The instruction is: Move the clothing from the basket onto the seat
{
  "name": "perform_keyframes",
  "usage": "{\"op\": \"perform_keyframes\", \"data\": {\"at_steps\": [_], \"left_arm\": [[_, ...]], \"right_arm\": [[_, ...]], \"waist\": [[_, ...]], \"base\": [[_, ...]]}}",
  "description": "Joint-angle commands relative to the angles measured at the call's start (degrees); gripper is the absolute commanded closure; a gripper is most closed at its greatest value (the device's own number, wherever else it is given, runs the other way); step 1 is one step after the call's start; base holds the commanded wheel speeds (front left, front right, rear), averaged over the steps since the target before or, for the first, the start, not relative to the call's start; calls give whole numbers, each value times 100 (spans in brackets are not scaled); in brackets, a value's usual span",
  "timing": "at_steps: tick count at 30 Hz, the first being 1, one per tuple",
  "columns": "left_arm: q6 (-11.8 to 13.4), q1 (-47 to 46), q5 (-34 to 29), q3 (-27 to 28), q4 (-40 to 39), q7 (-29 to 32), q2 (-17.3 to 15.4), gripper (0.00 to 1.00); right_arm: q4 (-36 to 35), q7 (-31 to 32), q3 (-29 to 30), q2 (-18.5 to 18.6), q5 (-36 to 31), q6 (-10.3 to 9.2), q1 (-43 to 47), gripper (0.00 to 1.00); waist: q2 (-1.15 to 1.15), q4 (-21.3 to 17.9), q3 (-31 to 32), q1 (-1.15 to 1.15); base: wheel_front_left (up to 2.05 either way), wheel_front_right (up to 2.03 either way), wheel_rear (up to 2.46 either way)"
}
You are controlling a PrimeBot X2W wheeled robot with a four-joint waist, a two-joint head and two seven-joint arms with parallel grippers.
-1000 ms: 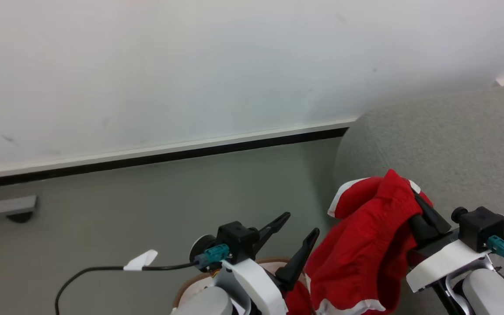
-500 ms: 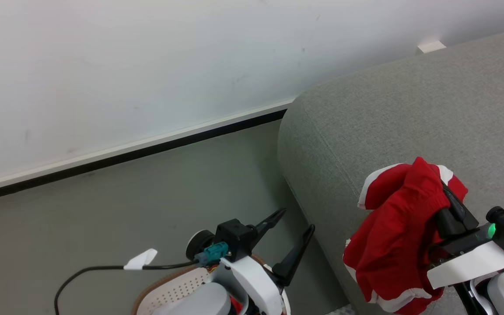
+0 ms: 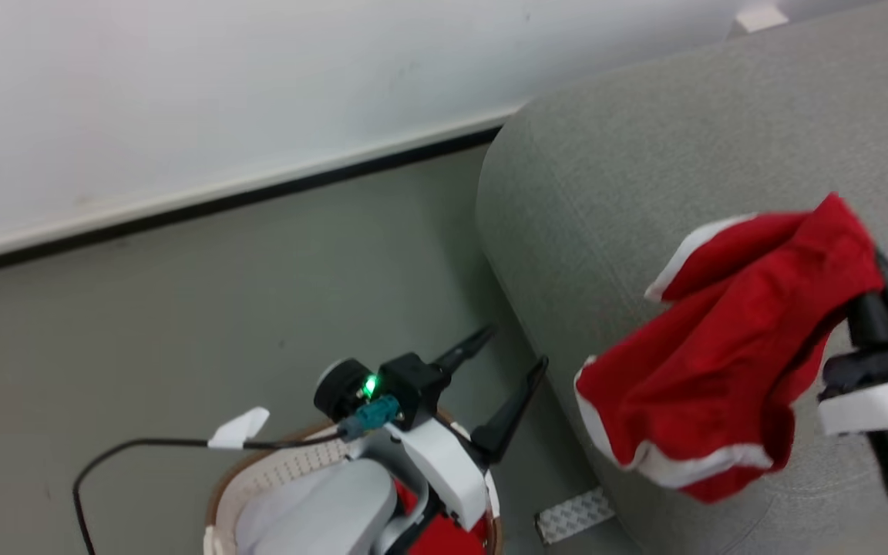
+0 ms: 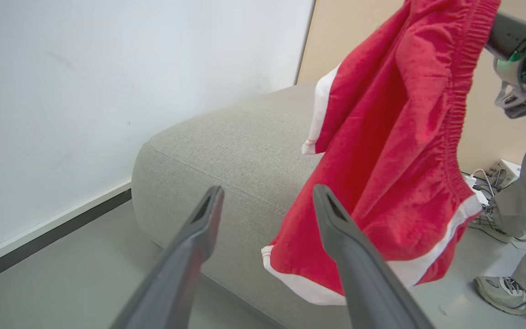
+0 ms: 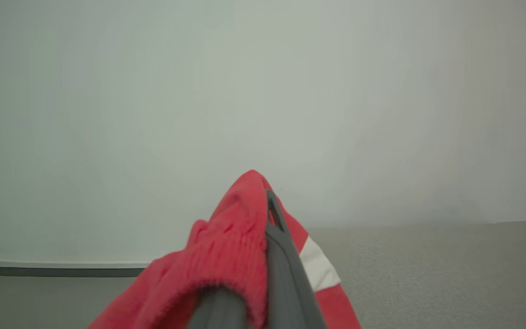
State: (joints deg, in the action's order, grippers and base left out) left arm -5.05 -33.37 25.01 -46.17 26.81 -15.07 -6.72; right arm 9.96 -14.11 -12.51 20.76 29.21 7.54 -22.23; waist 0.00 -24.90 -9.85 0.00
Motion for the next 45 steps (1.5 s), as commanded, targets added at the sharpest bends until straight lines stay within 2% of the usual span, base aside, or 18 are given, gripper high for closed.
{"op": "perform_keyframes", "data": {"at_steps": [1,6,12,19,24,28,40,41,43,44,45], "left_arm": [[-7,-122,-129,29,-38,-13,-91,0],[-24,-452,-300,-19,-67,34,-237,0],[-38,-787,-396,1,-199,126,-410,0],[-27,-1003,-436,31,-369,209,-570,0],[-8,-1107,-452,32,-468,258,-648,0],[5,-1127,-417,41,-492,247,-639,0],[9,-1037,-271,38,-340,115,-551,0],[8,-1017,-263,35,-319,108,-544,0],[6,-971,-232,25,-284,93,-527,0],[2,-961,-224,21,-263,84,-527,0],[1,-954,-212,23,-248,76,-521,0]], "right_arm": [[65,50,84,92,50,-10,-194,100],[244,119,331,366,420,-10,-844,100],[646,185,810,951,662,-10,-1691,100],[1319,298,1390,1634,973,-10,-2688,100],[2002,290,1596,2036,891,-11,-3340,100],[2479,449,1483,2085,727,-11,-3510,100],[4018,1518,398,1708,480,-11,-3053,100],[4100,1555,325,1686,479,-11,-3021,93],[4211,1644,187,1640,483,-11,-2994,58],[4242,1647,124,1629,487,-11,-2988,21],[4271,1668,65,1630,492,-11,-2978,0]], "waist": [[0,87,-360,0],[0,245,-1024,0],[0,479,-1717,0],[0,777,-2325,0],[0,975,-2643,0],[0,1073,-2736,0],[0,1228,-2538,0],[0,1226,-2497,0],[0,1217,-2407,0],[0,1208,-2356,0],[0,1199,-2303,0]], "base": [[0,0,0],[0,0,0],[0,0,0],[0,0,0],[0,0,0],[0,0,0],[0,0,0],[0,0,0],[0,0,0],[0,0,0],[0,0,0]]}}
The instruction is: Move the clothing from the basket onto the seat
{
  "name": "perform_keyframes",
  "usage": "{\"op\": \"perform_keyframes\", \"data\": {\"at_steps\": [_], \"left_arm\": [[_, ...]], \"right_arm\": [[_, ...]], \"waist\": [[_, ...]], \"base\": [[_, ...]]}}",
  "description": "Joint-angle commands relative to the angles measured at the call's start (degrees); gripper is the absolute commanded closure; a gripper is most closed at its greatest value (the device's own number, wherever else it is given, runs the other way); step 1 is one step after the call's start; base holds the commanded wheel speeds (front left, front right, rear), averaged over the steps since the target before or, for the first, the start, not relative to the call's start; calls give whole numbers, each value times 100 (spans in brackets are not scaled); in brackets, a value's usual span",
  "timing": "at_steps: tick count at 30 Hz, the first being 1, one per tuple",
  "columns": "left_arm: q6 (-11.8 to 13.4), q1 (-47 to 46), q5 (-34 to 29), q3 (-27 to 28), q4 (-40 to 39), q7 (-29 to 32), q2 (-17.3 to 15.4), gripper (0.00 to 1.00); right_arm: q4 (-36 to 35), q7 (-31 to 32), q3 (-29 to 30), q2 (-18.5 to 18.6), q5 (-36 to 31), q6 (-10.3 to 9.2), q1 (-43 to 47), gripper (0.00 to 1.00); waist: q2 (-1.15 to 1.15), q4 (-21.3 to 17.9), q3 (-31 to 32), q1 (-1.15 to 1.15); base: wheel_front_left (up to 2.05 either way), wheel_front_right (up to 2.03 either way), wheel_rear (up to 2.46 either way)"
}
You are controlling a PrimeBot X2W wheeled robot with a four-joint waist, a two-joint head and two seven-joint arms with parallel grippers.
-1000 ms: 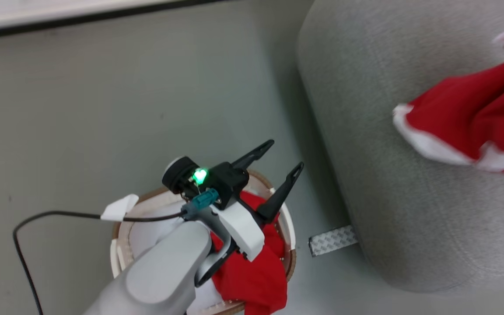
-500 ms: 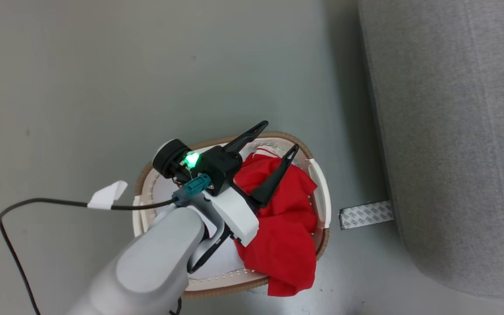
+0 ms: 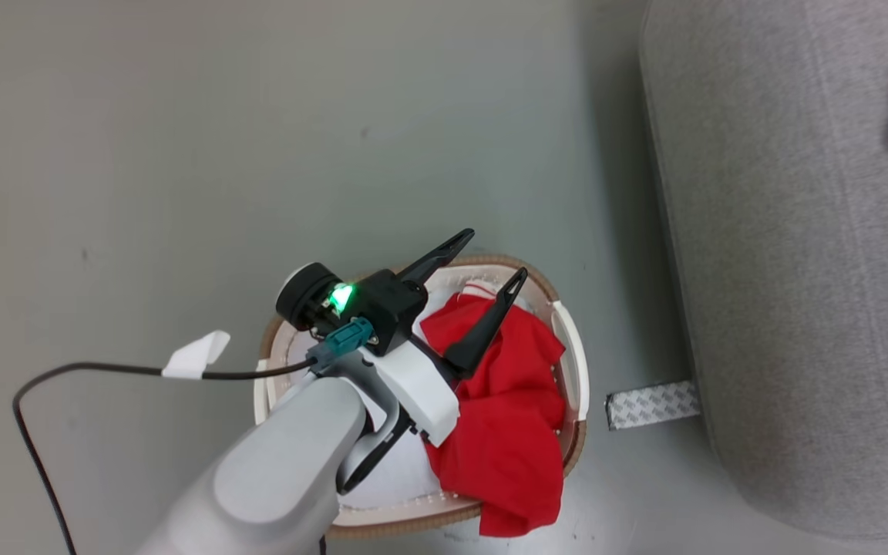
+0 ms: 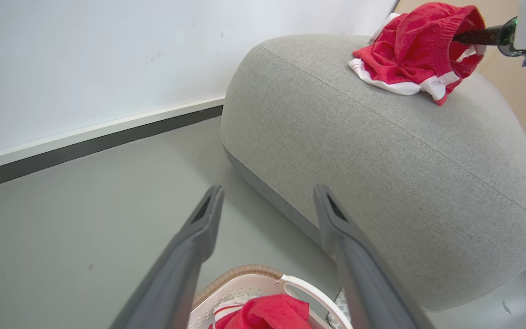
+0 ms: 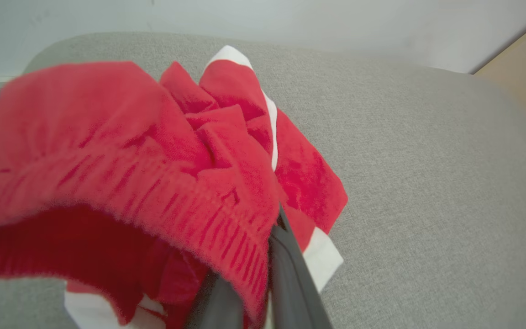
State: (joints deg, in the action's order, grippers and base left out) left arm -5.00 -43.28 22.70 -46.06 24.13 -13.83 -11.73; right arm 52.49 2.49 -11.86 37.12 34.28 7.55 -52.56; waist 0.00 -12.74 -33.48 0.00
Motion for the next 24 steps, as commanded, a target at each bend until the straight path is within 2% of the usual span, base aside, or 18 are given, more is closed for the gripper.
{"op": "perform_keyframes", "data": {"at_steps": [1,8,13,19,24], "left_arm": [[-4,51,34,9,31,-45,-8,0],[16,312,197,33,183,-98,85,0],[27,600,282,83,310,-126,132,0],[94,981,414,248,316,-133,195,0],[258,1306,493,598,86,-135,177,0]], "right_arm": [[46,37,-57,-3,-13,-12,66,0],[-4,330,-667,53,-54,-12,239,0],[-341,684,-1165,161,57,-12,488,0],[-1168,547,-1526,382,195,-12,793,0],[-1998,238,-1472,503,338,-12,1084,0]], "waist": [[0,-26,119,0],[0,-122,781,0],[0,-197,1389,0],[0,-172,2111,0],[0,-25,2633,0]], "base": [[0,0,0],[0,0,0],[0,0,0],[0,0,0],[0,0,0]]}}
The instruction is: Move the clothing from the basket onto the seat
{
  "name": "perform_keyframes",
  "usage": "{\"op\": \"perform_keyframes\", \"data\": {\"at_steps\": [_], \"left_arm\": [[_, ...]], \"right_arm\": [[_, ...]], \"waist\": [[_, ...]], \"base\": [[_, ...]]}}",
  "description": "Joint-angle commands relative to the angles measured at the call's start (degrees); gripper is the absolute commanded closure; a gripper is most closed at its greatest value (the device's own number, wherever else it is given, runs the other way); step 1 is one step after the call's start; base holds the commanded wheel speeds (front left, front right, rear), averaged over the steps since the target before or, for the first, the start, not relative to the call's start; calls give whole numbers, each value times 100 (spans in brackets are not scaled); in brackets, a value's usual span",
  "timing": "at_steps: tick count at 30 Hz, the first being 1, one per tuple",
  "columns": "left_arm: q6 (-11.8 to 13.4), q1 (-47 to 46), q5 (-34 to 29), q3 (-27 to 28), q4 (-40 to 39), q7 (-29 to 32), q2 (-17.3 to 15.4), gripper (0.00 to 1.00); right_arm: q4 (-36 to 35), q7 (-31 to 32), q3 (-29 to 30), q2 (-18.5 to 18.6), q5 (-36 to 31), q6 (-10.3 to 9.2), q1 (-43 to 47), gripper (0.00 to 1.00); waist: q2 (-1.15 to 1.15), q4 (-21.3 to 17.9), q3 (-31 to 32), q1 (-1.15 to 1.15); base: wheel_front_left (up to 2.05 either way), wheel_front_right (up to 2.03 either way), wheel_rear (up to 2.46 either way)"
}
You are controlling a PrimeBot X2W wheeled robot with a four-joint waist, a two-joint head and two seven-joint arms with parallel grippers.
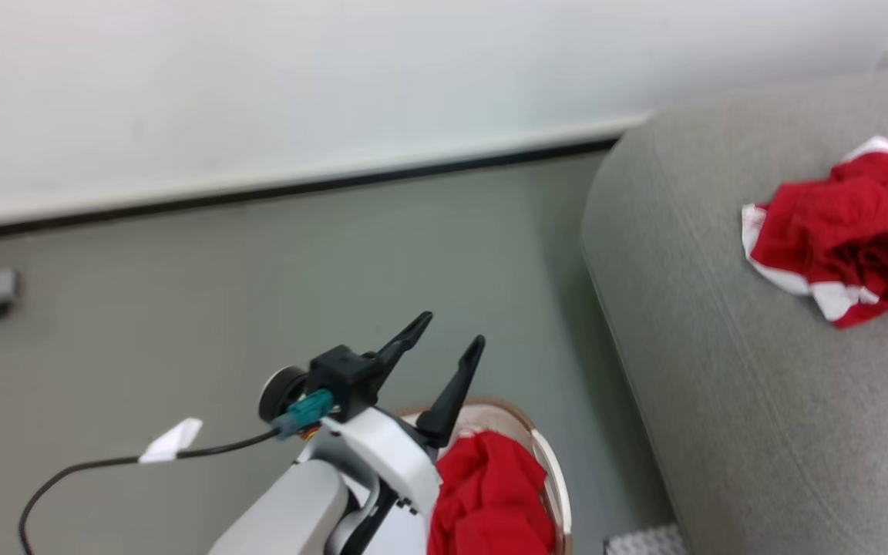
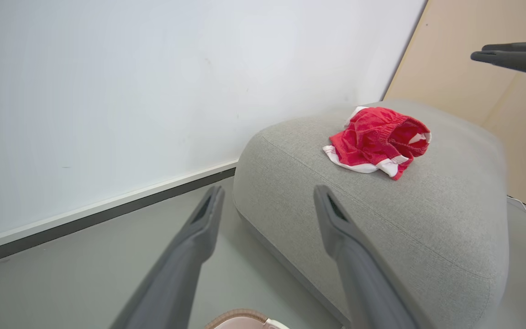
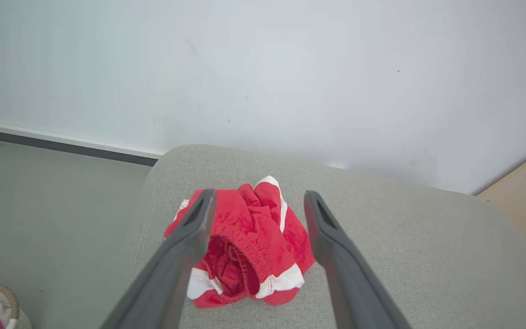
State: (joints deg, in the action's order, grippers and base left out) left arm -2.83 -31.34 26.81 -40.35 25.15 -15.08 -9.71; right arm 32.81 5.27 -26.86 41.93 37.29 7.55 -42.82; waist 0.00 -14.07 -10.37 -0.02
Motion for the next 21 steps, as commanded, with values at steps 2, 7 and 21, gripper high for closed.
{"op": "perform_keyframes", "data": {"at_steps": [2,7,21], "left_arm": [[99,256,137,228,-105,-10,-57,0],[251,686,204,735,-269,-7,-150,0],[588,2023,-28,2399,-772,-8,-220,0]], "right_arm": [[-302,-217,168,-58,17,-12,264,0],[-743,-613,633,-472,-100,-12,868,0],[-1785,-1526,1733,-2134,-810,-12,3090,0]], "waist": [[0,185,505,2],[0,400,893,2],[0,983,1179,2]], "base": [[0,0,0],[0,0,0],[0,0,0]]}}
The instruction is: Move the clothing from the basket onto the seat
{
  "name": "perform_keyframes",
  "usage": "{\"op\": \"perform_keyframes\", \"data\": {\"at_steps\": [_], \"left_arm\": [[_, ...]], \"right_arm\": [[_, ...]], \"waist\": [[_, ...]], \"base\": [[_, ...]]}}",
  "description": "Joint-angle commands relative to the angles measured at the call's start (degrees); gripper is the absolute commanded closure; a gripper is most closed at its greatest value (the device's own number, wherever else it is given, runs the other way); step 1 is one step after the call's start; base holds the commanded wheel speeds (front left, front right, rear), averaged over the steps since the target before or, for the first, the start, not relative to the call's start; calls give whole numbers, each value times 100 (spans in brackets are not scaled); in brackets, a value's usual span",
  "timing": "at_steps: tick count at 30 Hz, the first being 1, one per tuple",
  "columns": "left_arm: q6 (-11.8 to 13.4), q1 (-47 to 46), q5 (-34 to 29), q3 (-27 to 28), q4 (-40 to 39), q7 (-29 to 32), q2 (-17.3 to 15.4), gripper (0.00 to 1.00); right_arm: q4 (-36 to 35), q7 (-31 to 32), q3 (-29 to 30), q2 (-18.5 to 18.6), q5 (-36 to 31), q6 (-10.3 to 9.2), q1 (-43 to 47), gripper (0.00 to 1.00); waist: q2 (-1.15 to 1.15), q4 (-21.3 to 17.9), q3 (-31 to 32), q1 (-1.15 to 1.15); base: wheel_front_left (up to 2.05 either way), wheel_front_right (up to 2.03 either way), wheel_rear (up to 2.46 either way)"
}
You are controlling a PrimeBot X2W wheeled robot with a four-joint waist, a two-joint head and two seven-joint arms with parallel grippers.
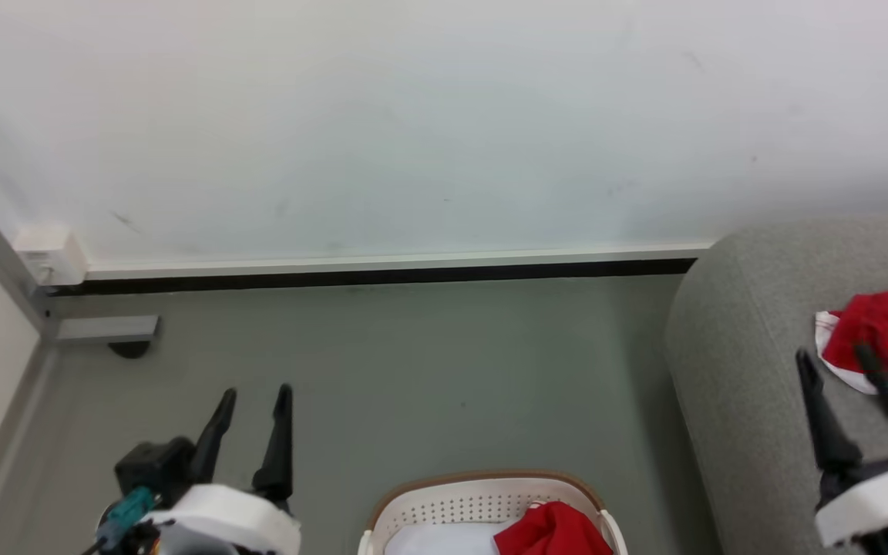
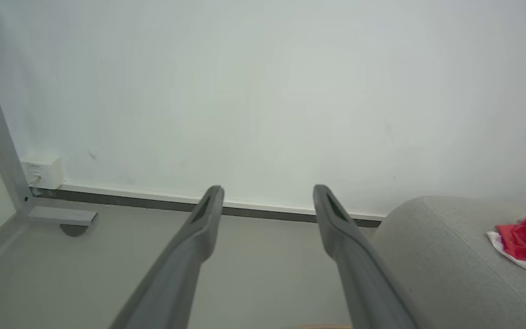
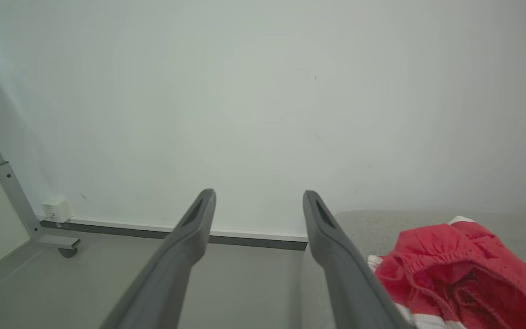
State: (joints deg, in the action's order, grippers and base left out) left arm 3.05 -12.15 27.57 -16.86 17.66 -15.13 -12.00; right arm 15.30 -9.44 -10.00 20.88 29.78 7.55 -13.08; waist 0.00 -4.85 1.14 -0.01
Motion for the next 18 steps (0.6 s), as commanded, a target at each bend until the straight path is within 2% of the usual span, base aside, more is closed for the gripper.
{"op": "perform_keyframes", "data": {"at_steps": [1,6,12,18], "left_arm": [[1,199,-130,162,-34,-2,42,0],[-27,630,-460,717,-95,-3,236,0],[-65,983,-1195,1073,-233,-3,437,0],[-216,1094,-1546,1356,-215,-3,674,0]], "right_arm": [[-49,-132,101,-140,-114,-12,271,0],[7,-429,309,-520,-357,-12,778,0],[52,-574,337,-812,-645,-12,1020,0],[-129,-575,408,-1042,-1030,-12,1126,0]], "waist": [[0,100,37,1],[0,201,70,1],[0,202,67,1],[0,176,44,1]], "base": [[0,0,0],[0,0,0],[0,0,0],[0,0,0]]}}
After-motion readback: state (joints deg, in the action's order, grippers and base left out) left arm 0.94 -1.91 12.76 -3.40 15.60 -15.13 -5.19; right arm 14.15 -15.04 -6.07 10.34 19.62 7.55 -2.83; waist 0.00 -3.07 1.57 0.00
